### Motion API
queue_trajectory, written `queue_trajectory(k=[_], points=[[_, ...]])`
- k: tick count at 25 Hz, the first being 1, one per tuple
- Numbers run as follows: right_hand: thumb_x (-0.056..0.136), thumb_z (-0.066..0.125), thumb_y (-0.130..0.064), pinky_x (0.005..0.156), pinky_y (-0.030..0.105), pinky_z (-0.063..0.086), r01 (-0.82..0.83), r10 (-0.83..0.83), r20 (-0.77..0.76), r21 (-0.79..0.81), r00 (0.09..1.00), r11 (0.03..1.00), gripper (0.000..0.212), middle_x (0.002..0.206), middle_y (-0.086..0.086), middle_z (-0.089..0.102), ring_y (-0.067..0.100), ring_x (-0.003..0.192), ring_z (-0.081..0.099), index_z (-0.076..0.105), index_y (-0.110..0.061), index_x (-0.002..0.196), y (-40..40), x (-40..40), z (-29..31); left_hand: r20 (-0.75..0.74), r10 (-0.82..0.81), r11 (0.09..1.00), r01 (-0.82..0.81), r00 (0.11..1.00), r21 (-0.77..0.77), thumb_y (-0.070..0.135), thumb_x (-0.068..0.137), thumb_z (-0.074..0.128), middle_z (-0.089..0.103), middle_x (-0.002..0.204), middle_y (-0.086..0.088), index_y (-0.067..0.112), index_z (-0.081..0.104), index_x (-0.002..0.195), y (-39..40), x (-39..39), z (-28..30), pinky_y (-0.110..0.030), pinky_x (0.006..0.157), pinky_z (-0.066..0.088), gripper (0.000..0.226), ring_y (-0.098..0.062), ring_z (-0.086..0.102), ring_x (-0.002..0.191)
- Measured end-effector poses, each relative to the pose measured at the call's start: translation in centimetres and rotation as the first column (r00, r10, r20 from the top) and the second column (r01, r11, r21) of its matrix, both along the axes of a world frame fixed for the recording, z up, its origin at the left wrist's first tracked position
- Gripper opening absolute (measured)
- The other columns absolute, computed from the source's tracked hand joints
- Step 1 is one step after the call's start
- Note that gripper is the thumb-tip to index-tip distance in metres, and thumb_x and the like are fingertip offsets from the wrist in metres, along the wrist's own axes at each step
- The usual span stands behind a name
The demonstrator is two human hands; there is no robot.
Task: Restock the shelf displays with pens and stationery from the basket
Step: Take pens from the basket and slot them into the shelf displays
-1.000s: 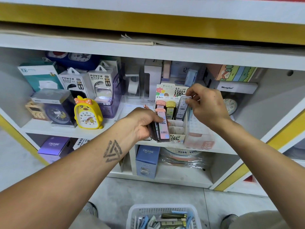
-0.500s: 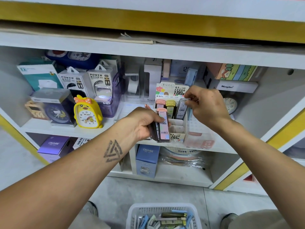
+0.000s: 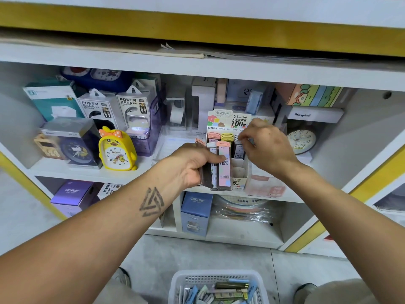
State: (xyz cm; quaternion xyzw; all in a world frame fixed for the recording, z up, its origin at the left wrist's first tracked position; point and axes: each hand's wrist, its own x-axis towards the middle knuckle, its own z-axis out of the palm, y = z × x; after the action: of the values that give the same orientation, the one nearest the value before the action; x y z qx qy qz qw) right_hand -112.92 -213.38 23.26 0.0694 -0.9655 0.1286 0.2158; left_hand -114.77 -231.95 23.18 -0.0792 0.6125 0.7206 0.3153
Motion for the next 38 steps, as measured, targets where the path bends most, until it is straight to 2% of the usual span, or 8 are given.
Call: queue_trajectory(k=[5, 9, 13, 17, 24, 29, 35, 38], points=[[0.088, 0.077, -0.026, 0.062, 0.024, 0.052, 0.042, 0.193, 0.304, -0.626, 0.933, 0.779, 0.013, 0.081, 0.004, 0.072, 0.011, 0.067, 0.064, 0.074, -0.019, 0.099, -1.8, -0.2, 0.5, -0.011, -0.035, 0.999, 0.035, 0.999, -0.004, -0.007, 0.087, 0.065, 0.075, 0.074, -0.01, 0.007, 0.068, 0.098, -0.1, 0.3, 0.4, -0.042, 0.046, 0.058, 0.018, -0.022, 0.073, 0.061], [0.088, 0.074, -0.006, 0.045, 0.023, 0.046, 0.047, 0.122, 0.148, -0.802, 0.981, 0.595, 0.009, 0.069, 0.007, 0.066, 0.015, 0.051, 0.061, 0.067, -0.01, 0.091, -1.0, -0.5, 1.3, 0.01, 0.082, 0.996, -0.082, 0.997, -0.044, -0.007, 0.098, 0.045, 0.071, 0.076, -0.018, 0.0, 0.059, 0.101, -1.6, -0.5, 0.6, -0.043, 0.052, 0.057, 0.016, -0.029, 0.071, 0.064], [0.091, 0.071, -0.009, 0.057, 0.038, 0.061, -0.088, 0.109, -0.01, -0.672, 0.994, 0.735, 0.016, 0.085, 0.009, 0.068, 0.023, 0.063, 0.069, 0.062, -0.022, 0.09, -1.1, -0.7, 1.0, -0.005, 0.195, 0.978, -0.195, 0.981, -0.073, -0.008, 0.1, 0.039, 0.065, 0.089, -0.022, 0.001, 0.047, 0.128, -3.2, -1.0, 0.5, -0.052, 0.074, 0.053, 0.031, -0.031, 0.066, 0.073], [0.095, 0.068, -0.019, 0.065, 0.04, 0.058, -0.166, 0.141, -0.093, -0.374, 0.986, 0.912, 0.011, 0.088, -0.005, 0.07, 0.015, 0.072, 0.069, 0.059, -0.026, 0.097, -2.7, -1.2, -0.2, 0.013, 0.196, 0.98, -0.196, 0.98, -0.043, -0.011, 0.097, 0.042, 0.065, 0.08, -0.024, 0.001, 0.05, 0.12, -4.1, -0.9, 0.2, -0.061, 0.091, 0.049, 0.027, -0.036, 0.064, 0.074], [0.097, 0.061, -0.009, 0.077, 0.043, 0.055, -0.177, 0.177, -0.146, 0.008, 0.973, 0.984, 0.014, 0.1, 0.008, 0.071, 0.029, 0.089, 0.067, 0.073, -0.006, 0.103, -4.1, -2.4, -1.7, -0.021, 0.036, 0.998, -0.036, 0.999, -0.044, -0.012, 0.095, 0.048, 0.066, 0.1, -0.026, 0.001, 0.058, 0.113, -5.0, -0.4, 0.1, -0.061, 0.084, 0.051, 0.024, -0.039, 0.067, 0.086], [0.096, 0.068, -0.025, 0.075, 0.032, 0.054, -0.154, 0.277, 0.103, -0.627, 0.955, 0.763, 0.012, 0.088, 0.009, 0.072, 0.01, 0.076, 0.062, 0.075, -0.022, 0.104, -5.8, -1.7, -0.6, -0.043, -0.097, 0.995, 0.096, 0.994, -0.014, -0.015, 0.091, 0.053, 0.07, 0.085, -0.024, -0.002, 0.062, 0.1, -4.7, 0.1, 0.3, -0.059, 0.083, 0.054, 0.019, -0.035, 0.07, 0.08], [0.083, 0.081, -0.016, 0.076, 0.046, 0.055, -0.137, 0.42, 0.177, -0.775, 0.89, 0.617, 0.014, 0.093, 0.03, 0.064, 0.021, 0.079, 0.057, 0.078, -0.008, 0.094, -5.8, -0.7, 0.5, -0.054, -0.233, 0.971, 0.23, 0.971, -0.06, -0.016, 0.09, 0.051, 0.069, 0.096, -0.029, -0.012, 0.056, 0.122, -4.0, 0.9, 0.9, -0.05, 0.075, 0.06, 0.032, -0.037, 0.071, 0.084], [0.083, 0.08, -0.013, 0.049, 0.026, 0.046, -0.051, 0.399, 0.172, -0.871, 0.901, 0.489, 0.015, 0.066, 0.015, 0.068, 0.012, 0.055, 0.057, 0.075, -0.003, 0.092, -4.6, -0.9, 1.1, -0.086, -0.275, 0.944, 0.251, 0.958, -0.215, -0.016, 0.089, 0.053, 0.07, 0.098, -0.03, -0.01, 0.054, 0.12, -4.2, 0.9, 0.6, -0.051, 0.073, 0.06, 0.031, -0.038, 0.072, 0.085]])
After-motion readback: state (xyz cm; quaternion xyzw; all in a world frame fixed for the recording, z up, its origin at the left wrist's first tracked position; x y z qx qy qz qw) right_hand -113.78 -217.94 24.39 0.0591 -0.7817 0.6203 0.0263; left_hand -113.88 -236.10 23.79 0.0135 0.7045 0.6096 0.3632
